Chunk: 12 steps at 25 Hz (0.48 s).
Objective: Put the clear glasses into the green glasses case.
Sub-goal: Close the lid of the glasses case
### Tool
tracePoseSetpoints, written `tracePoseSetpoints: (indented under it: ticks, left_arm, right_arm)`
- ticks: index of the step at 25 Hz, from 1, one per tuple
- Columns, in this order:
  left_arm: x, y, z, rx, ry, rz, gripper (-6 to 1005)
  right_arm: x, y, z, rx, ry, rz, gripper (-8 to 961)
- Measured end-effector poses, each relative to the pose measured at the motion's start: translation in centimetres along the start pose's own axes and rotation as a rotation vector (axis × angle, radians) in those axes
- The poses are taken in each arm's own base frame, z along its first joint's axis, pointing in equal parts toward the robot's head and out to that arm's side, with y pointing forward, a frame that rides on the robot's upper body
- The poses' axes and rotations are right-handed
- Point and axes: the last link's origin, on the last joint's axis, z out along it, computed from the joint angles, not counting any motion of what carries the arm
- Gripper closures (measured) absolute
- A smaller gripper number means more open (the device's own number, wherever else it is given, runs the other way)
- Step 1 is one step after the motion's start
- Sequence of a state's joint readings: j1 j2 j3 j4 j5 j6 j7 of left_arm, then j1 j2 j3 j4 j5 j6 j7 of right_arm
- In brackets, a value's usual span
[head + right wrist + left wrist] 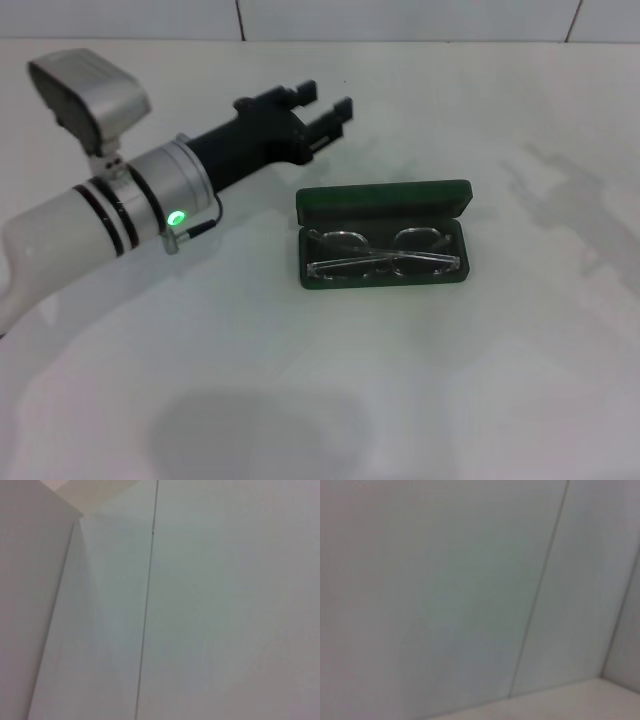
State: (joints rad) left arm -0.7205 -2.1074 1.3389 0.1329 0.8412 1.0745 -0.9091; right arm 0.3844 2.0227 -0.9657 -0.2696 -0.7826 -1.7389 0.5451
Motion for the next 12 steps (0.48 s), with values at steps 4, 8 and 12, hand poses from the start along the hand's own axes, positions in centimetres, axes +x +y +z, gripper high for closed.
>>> tracePoseSetpoints:
  ticks: [4, 8, 12]
  left_arm:
    - [-0.5, 0.6, 0.5, -0.036, -0.049, 0.012, 428]
    - [-0.3, 0.4, 0.6, -0.021, -0.040, 0.001, 428]
    - [0.1, 0.1, 1.0, 0.003, -0.035, -0.012, 428]
  right_arm:
    - [0.2, 0.3, 0.5, -0.028, 0.003, 0.006, 600]
    - [0.2, 0.3, 1.4, -0.047, -0.005, 0.006, 600]
    - [0.3, 0.4, 1.7, -0.052, -0.002, 0.009, 600]
